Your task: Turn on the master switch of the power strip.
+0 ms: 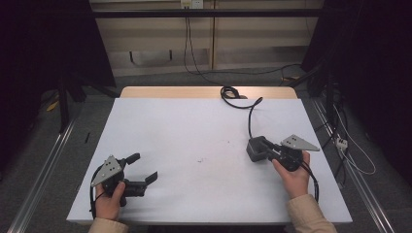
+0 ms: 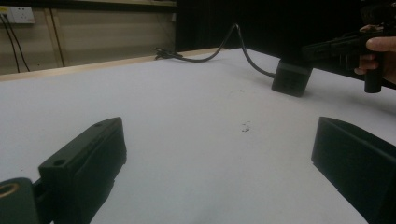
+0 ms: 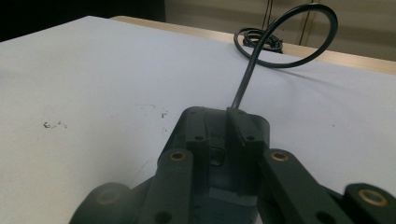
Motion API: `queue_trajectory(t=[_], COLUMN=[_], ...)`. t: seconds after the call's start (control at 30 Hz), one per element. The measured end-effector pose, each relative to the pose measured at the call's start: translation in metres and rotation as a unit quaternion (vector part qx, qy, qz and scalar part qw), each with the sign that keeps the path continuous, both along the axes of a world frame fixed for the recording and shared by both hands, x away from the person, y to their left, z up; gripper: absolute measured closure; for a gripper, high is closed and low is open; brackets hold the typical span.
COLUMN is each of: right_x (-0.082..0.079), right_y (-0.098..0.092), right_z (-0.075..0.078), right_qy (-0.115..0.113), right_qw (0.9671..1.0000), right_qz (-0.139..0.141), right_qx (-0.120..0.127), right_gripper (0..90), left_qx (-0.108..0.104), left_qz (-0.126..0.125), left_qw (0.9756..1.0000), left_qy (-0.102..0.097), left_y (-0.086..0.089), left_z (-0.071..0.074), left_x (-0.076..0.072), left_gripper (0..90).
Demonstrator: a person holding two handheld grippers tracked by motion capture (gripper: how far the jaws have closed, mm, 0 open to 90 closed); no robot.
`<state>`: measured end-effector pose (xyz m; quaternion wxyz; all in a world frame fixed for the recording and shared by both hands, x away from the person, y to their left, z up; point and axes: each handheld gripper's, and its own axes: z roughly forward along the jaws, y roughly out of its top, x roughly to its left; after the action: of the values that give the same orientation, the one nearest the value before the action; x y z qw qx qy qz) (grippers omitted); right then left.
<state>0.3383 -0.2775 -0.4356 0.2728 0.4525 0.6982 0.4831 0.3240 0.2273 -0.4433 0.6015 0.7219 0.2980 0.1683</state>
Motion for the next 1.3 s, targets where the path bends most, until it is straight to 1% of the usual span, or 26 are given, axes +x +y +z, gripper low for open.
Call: queue_trajectory(t=[0.07, 0.13, 0.2, 0.27, 0.37, 0.57, 0.8, 1.0, 1.13, 1.3], right_x=[-0.0004, -0.0003, 0.0001, 0.0004, 0.0005, 0.0005, -0.0002, -0.0018, -0.0047, -0.0092], right_y=[0.0013, 0.0026, 0.003, 0.0031, 0.0034, 0.0041, 0.0062, 0.0075, 0.0086, 0.0086], right_z=[0.0006, 0.0011, 0.0012, 0.0009, 0.0005, 0.0008, 0.0007, 0.0007, 0.0003, 0.0018], right_qy=[-0.002, -0.003, -0.003, 0.0, 0.004, 0.004, 0.006, 0.009, 0.009, 0.004], right_qw=[1.0, 1.0, 1.0, 0.9999, 0.9999, 0.9998, 0.9998, 0.9996, 0.9995, 0.9993], right_qz=[0.001, 0.001, 0.0, -0.001, -0.001, -0.002, 0.0, 0.006, 0.011, 0.019], right_qx=[0.0, 0.004, 0.007, 0.013, 0.013, 0.022, 0.02, 0.028, 0.027, 0.031], right_gripper=[76.0, 71.4, 69.8, 65.6, 59.7, 49.2, 41.1, 30.1, 25.2, 22.0], left_qx=[-0.001, 0.0, -0.001, -0.002, -0.001, -0.002, -0.003, -0.004, -0.002, -0.003], left_qz=[-0.001, 0.0, 0.001, 0.002, 0.001, 0.003, 0.002, -0.002, -0.004, -0.003], left_qw=[1.0, 1.0, 1.0, 1.0, 1.0, 1.0, 1.0, 1.0, 1.0, 1.0], left_qy=[0.001, 0.002, 0.001, 0.001, 0.001, 0.001, 0.001, 0.003, 0.003, 0.002], left_y=[-0.0002, 0.0003, 0.0012, 0.0017, 0.0011, 0.0012, 0.0001, -0.0025, -0.0034, -0.0035], left_z=[-0.0004, -0.0005, -0.0004, -0.0003, -0.0003, -0.0002, -0.0004, -0.0007, -0.0004, -0.0004], left_x=[0.0, -0.0001, -0.0002, -0.0001, -0.0001, -0.0003, 0.0008, 0.0026, 0.0031, 0.0037], left_gripper=[2.7, 2.8, 2.7, 2.7, 2.7, 2.7, 2.7, 2.7, 2.7, 2.7])
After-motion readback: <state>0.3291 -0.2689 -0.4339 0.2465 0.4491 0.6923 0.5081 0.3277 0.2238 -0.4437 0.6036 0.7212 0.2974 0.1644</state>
